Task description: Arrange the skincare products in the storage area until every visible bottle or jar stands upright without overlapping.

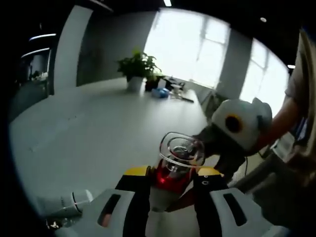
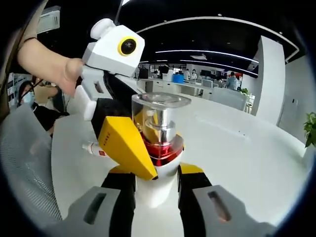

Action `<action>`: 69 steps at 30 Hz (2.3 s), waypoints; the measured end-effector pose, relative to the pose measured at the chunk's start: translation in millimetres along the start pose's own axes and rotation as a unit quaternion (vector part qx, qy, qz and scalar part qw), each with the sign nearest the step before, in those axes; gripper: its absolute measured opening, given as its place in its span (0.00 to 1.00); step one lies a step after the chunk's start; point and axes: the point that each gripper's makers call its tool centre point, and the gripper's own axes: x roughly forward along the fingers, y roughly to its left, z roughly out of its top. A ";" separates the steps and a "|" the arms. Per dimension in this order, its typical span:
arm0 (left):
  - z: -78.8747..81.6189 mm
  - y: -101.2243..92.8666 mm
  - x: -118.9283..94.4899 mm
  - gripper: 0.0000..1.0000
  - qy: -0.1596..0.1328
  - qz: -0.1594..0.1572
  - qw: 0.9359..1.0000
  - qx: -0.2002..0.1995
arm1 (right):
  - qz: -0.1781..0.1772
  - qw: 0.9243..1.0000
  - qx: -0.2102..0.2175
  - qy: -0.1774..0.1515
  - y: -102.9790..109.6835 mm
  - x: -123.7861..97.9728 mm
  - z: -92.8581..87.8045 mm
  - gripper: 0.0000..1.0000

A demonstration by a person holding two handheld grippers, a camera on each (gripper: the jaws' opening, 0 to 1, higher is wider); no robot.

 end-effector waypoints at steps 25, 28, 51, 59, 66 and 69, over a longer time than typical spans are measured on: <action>22.5 40.2 16.3 0.31 -0.009 0.009 1.000 0.008 | -0.005 1.000 0.000 0.004 -42.3 24.7 2.0 0.33; 21.9 40.1 16.5 0.31 -0.009 0.007 1.000 0.006 | -0.002 1.000 0.003 0.006 -41.3 24.3 2.0 0.33; 17.3 32.7 -4.9 0.50 -0.011 0.047 0.999 -0.022 | 0.000 0.997 0.023 0.074 -19.0 -2.4 -15.8 0.58; -6.0 25.7 -29.0 0.59 0.003 0.067 0.997 -0.040 | 0.000 0.997 0.036 0.067 -5.5 -12.5 -9.3 0.65; -19.4 18.2 -50.9 0.64 0.001 0.084 0.995 -0.050 | -0.003 0.997 0.051 0.064 4.3 -21.3 -5.9 0.72; -26.5 17.7 -59.0 0.67 0.001 0.095 0.994 -0.058 | -0.003 0.996 0.060 0.065 8.4 -23.9 -6.3 0.74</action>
